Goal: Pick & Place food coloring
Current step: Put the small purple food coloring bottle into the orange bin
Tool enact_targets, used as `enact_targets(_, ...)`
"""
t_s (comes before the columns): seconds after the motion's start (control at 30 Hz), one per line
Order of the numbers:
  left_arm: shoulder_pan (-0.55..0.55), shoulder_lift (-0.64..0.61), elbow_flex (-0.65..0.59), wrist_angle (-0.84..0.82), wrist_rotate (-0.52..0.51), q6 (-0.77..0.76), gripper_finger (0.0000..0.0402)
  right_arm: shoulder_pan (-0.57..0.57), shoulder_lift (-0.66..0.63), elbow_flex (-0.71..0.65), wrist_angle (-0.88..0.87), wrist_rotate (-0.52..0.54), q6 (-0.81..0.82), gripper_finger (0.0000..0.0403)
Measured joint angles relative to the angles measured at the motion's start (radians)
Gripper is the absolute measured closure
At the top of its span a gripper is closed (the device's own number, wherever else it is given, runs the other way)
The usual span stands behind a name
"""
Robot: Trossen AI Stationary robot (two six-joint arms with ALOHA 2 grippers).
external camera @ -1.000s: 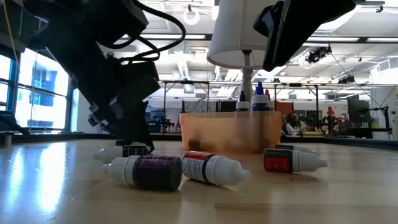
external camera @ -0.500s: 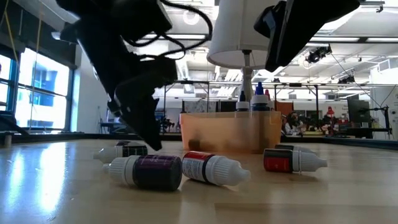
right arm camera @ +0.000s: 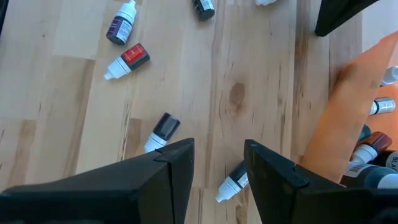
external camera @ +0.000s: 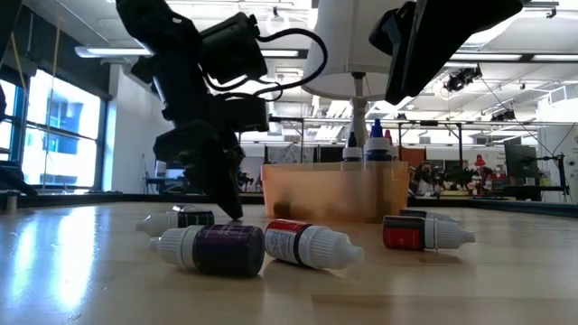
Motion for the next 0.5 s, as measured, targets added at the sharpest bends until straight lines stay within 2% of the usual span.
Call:
enact_targets(0.2,0.019,0.0,0.0,0.012,0.019,-0.03,0.0396,0.0,0.0,0.0,0.0,0.0,-0.004,0.027)
enact_targets(0.37,0.019,0.003,0.0,0.008,0.11,-0.082,0.0396,0.0,0.0,0.0,0.0,0.0,-0.002,0.027)
enact_targets(0.5,0.017,0.004,0.001,-0.01,0.089,-0.074,0.0396,0.0,0.0,0.0,0.0,0.0,-0.004,0.0269)
